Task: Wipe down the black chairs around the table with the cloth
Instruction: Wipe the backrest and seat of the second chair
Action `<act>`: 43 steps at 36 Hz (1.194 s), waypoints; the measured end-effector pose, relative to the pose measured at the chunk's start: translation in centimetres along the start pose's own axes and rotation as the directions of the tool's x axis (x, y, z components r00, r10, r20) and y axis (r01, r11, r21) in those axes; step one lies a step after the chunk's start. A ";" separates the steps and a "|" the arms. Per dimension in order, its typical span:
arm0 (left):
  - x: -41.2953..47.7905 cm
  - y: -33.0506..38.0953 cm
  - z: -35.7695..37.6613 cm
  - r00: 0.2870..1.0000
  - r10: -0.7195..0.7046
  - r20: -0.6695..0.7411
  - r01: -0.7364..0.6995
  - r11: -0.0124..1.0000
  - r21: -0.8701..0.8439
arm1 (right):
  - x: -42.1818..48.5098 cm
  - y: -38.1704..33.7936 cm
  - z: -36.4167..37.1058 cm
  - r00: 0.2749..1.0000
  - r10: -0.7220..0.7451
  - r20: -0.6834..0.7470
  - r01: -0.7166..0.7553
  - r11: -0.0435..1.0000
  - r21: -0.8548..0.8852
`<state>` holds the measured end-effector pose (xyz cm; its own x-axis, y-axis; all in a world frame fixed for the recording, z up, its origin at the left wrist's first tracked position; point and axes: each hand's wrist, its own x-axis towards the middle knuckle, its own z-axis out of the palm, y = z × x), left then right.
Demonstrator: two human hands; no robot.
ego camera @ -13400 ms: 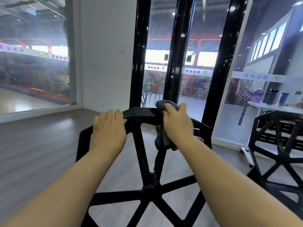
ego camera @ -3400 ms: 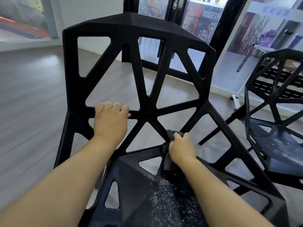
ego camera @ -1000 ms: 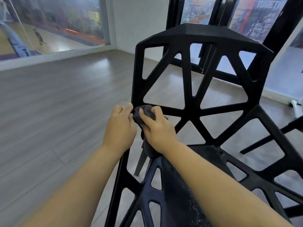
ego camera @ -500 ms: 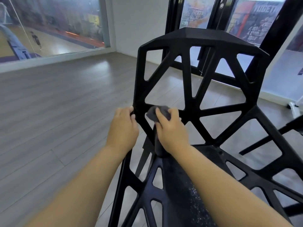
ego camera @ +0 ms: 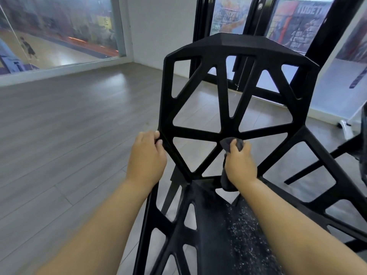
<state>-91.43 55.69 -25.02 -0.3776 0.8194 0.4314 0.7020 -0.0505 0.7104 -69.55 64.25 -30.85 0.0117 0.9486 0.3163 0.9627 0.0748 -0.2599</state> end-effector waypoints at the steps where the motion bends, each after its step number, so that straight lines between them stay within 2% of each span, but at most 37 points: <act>1: 0.1 0.1 0.1 1.000 0.004 -0.008 -0.004 1.000 0.001 | -0.2 -0.4 0.0 1.000 -0.010 -0.009 0.010 1.000 0.021; 5: 0.5 0.4 0.5 0.999 0.031 -0.035 -0.031 0.999 0.013 | -0.9 -3.0 0.8 0.999 -0.053 -0.004 0.052 0.988 0.143; 7: 0.8 0.6 0.9 0.998 0.033 -0.046 -0.032 0.999 0.007 | -1.6 -4.1 1.3 0.981 -0.194 0.007 0.190 0.967 0.169; 9: 1.3 0.9 1.5 0.998 0.042 -0.048 -0.041 0.999 0.009 | -2.4 -4.8 2.2 0.932 -0.356 0.069 0.347 0.931 0.116; 10: 1.6 1.0 1.9 0.998 0.050 -0.045 -0.050 0.999 0.012 | -2.7 -5.0 2.6 0.924 -0.361 0.124 0.350 0.931 0.103; 13: 2.6 1.2 2.9 0.997 0.069 -0.030 -0.068 0.998 0.007 | -3.2 -4.5 3.4 0.951 -0.186 0.249 0.153 0.978 0.144; 15: 3.3 1.3 3.6 0.998 0.065 -0.017 -0.065 0.998 -0.006 | -3.4 -3.5 3.9 0.952 -0.142 0.271 0.105 0.984 0.148; 18: 4.2 1.4 4.7 0.999 0.054 0.002 -0.054 0.998 -0.016 | -3.7 -2.2 4.5 0.958 -0.097 0.270 0.108 0.994 -0.023; 21: 5.0 1.5 5.5 0.998 0.056 0.010 -0.056 0.998 -0.029 | -3.7 -2.0 4.9 0.967 -0.053 0.250 0.072 0.995 -0.070; 24: 5.3 1.4 5.9 0.998 0.070 0.003 -0.070 0.997 -0.011 | -3.3 -2.3 5.2 0.975 -0.070 0.212 0.079 0.996 -0.031; 28: 5.4 1.4 6.0 0.998 0.070 0.000 -0.070 0.998 -0.005 | -3.5 -2.6 4.6 0.945 -0.091 0.315 0.091 0.996 0.017; 32: 5.2 1.3 5.8 0.998 0.056 0.005 -0.056 0.998 0.008 | -4.7 -2.9 2.5 0.855 -0.317 0.409 0.178 0.922 0.343; 34: 4.8 1.4 5.6 0.999 0.041 0.012 -0.041 0.999 -0.017 | -5.4 -3.1 2.0 0.848 -0.352 0.396 0.179 0.894 0.411; 36: 4.0 1.6 5.2 0.998 0.042 0.042 -0.040 0.998 -0.057 | -5.5 -3.2 2.1 0.909 -0.263 0.324 0.158 0.936 0.316; 38: 2.5 1.7 4.6 0.994 0.045 0.096 -0.039 0.997 -0.071 | -5.3 -3.1 2.7 0.962 -0.114 0.247 0.075 0.984 0.163; 40: 1.0 1.2 4.0 0.990 0.031 0.138 -0.021 0.997 -0.078 | -4.9 -3.0 3.6 0.978 0.005 0.209 -0.022 0.997 0.079; 43: -1.2 0.3 3.0 0.985 -0.020 0.174 0.044 0.990 -0.133 | -4.6 -3.4 4.7 0.977 0.069 0.204 -0.084 0.994 0.069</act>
<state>-88.97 56.45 -27.01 -0.2811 0.9069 0.3139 0.5981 -0.0903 0.7963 -74.13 61.10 -35.69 0.0225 0.9942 0.1053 0.9376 0.0156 -0.3475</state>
